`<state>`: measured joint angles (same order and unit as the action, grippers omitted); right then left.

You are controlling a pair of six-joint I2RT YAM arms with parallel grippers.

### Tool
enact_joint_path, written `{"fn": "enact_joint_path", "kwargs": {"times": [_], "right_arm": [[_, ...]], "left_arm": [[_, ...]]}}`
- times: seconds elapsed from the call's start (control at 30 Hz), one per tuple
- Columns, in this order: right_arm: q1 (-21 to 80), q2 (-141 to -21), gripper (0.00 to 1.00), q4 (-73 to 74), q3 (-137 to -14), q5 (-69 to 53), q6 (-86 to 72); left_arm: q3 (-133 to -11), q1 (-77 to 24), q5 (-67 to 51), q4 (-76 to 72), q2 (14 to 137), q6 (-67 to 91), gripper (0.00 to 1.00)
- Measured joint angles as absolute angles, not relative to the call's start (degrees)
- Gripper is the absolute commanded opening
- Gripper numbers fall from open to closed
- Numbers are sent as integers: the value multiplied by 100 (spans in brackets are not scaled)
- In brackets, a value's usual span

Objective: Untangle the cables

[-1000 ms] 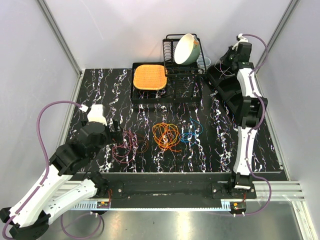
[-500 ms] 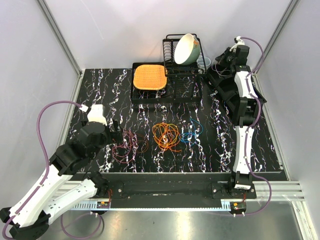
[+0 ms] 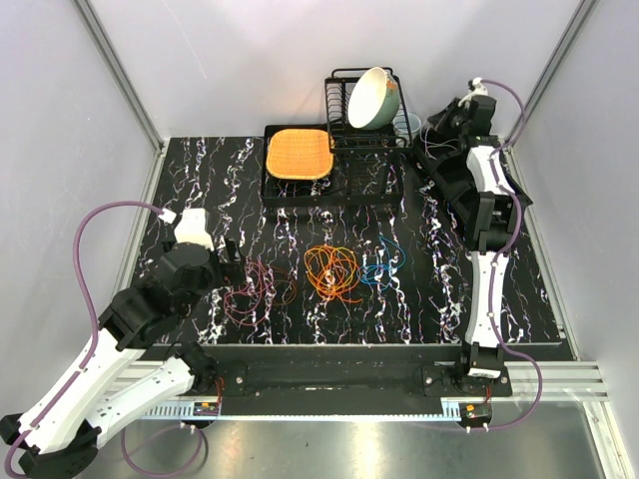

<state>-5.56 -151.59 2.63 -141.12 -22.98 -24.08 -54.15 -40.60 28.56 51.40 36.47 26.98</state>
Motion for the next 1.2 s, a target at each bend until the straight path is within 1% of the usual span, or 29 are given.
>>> {"fn": "enact_joint_path", "kwargs": {"times": [0.23, 0.43, 0.5, 0.53, 0.6, 0.63, 0.77, 0.8, 0.87, 0.9, 1.0, 1.2], "right_arm": [[-576, -15017, 0, 462, -13047, -1756, -1804], [-633, -14776, 0, 589, -12940, -1245, -1409], [-650, -14724, 3, 604, -12967, -1133, -1334], [-655, -14702, 6, 607, -12984, -1092, -1308], [-657, -14678, 21, 635, -13017, -998, -1286], [-661, -14676, 26, 644, -13032, -958, -1275], [-661, -14671, 50, 762, -13104, -738, -1262], [-661, -14665, 59, 797, -13109, -681, -1267], [-661, -14634, 66, 926, -13128, -624, -1297], [-661, -14617, 72, 987, -13146, -600, -1310], [-661, -14466, 79, 1253, -13198, -517, -1424], [-661, -13598, 81, 1905, -13192, -296, -1824]], "left_arm": [[-5413, -4060, 2856, 5140, 3640, 2698, 98], [-5408, -4060, 2856, 5140, 3590, 2698, 98], [-5404, -4060, 2856, 5137, 3577, 2698, 98], [-5400, -4060, 2856, 5137, 3573, 2698, 98], [-5395, -4060, 2856, 5137, 3573, 2698, 98], [-5395, -4060, 2856, 5137, 3573, 2698, 98], [-5395, -4060, 2856, 5137, 3573, 2698, 98], [-5395, -4060, 2856, 5137, 3573, 2698, 98], [-5395, -4060, 2856, 5137, 3573, 2698, 98], [-5395, -4060, 2856, 5137, 3573, 2698, 98], [-5395, -4060, 2856, 5137, 3573, 2698, 98], [-5395, -4060, 2856, 5137, 3581, 2700, 99]]}}
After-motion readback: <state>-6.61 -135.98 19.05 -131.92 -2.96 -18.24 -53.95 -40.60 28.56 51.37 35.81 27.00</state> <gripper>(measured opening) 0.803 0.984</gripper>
